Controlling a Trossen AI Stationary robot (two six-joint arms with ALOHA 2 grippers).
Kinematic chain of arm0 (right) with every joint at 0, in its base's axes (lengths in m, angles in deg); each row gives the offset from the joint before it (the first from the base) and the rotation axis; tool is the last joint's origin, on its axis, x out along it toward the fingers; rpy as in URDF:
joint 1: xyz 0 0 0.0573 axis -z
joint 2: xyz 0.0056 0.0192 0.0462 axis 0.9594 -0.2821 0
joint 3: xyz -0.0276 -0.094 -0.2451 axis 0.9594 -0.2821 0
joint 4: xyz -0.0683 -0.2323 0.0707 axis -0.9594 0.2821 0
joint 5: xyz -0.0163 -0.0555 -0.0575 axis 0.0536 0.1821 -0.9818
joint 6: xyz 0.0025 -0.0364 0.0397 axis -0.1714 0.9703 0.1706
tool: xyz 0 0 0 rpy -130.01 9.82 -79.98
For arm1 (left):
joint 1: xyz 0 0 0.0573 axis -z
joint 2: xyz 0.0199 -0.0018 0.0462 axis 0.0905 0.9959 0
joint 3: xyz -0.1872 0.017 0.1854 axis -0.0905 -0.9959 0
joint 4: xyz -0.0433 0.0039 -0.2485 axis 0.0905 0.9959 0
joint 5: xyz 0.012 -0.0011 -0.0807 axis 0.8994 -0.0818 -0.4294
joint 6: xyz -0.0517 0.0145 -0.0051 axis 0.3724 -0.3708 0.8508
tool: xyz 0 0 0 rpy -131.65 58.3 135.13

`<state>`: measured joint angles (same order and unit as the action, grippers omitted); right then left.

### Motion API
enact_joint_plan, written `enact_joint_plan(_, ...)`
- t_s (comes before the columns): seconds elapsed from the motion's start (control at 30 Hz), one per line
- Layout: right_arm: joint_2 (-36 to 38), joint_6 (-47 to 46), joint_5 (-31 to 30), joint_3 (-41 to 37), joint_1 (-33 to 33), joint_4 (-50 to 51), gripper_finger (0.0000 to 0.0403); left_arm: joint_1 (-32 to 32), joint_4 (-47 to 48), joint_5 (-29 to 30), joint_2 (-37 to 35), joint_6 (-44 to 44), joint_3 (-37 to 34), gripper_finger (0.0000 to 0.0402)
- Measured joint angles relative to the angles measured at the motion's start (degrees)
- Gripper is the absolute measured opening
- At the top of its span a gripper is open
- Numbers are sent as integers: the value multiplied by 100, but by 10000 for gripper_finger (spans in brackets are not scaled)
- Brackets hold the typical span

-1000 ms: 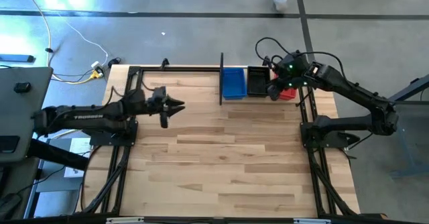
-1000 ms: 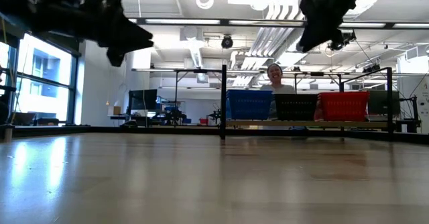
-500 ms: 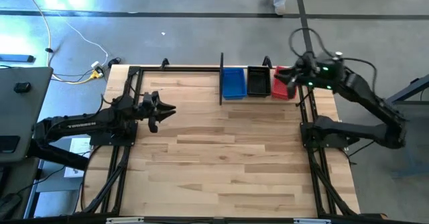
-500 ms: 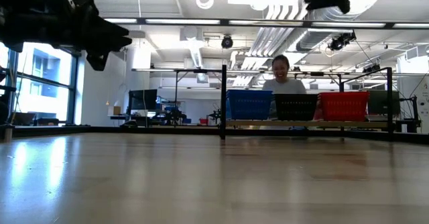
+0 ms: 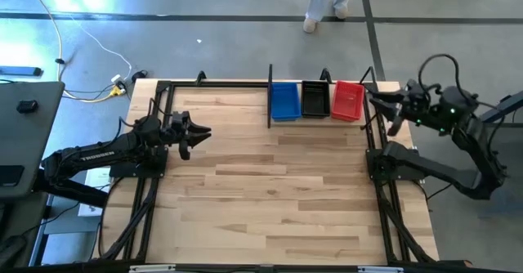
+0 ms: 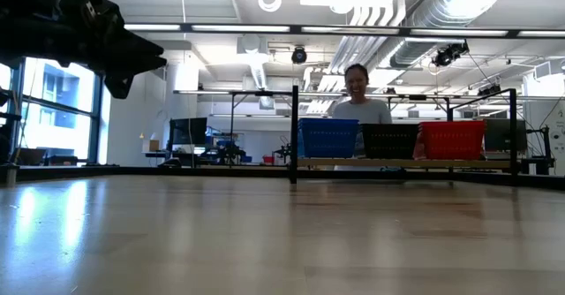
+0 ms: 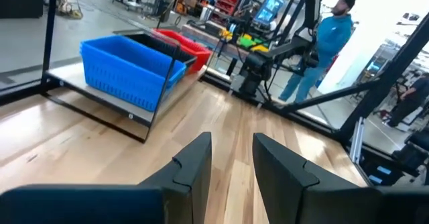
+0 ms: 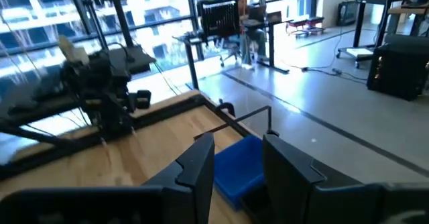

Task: Stack baskets on shelf by color
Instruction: Return to Home Position

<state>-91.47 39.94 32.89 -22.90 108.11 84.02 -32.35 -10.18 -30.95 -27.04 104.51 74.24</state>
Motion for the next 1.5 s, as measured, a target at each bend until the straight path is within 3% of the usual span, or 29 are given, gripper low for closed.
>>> enact_joint_plan(0.17,761,-525,76,-893,0,-476,110,0,178,-1,2,7,0,99)
enact_joint_plan(0.3,1193,-961,479,-1762,0,-923,110,0,214,-1,2,7,0,99)
enact_joint_plan(0.47,1576,-1532,1004,-2943,-2,-1769,110,0,138,-1,4,40,0,99)
enact_joint_plan(0.67,1810,-1915,1049,-4026,-4,-2498,110,0,136,-1,2,-40,1,99)
enact_joint_plan(1.17,1853,-1580,980,-5439,-4,-3391,110,0,136,-3,2,-55,0,99)
enact_joint_plan(1.5,1767,-1383,391,-5487,-7,-3489,110,0,134,-3,2,-55,2,99)
